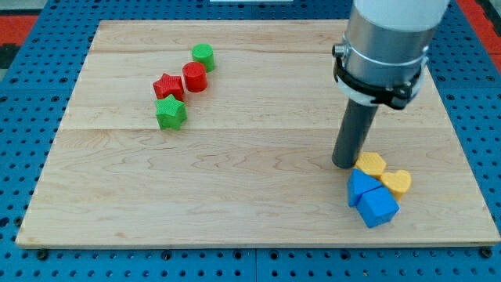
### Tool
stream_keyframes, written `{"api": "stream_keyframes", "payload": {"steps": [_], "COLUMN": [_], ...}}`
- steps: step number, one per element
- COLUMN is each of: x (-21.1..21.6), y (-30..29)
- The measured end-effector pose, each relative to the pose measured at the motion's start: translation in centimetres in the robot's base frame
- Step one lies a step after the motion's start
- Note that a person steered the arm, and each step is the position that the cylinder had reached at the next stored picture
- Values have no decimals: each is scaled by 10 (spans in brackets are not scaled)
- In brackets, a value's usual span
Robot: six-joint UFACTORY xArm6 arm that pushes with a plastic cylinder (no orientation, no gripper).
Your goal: Push the blue blocks above the yellow hexagon
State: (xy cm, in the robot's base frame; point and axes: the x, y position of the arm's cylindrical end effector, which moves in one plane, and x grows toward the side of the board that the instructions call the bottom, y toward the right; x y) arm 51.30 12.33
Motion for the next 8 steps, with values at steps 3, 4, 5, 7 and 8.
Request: {"api": "stream_keyframes", "payload": {"steps": [3,4,5,7,8], "x": [-22,-22,-41,-1,87], "y": [1,1,12,110,131]}}
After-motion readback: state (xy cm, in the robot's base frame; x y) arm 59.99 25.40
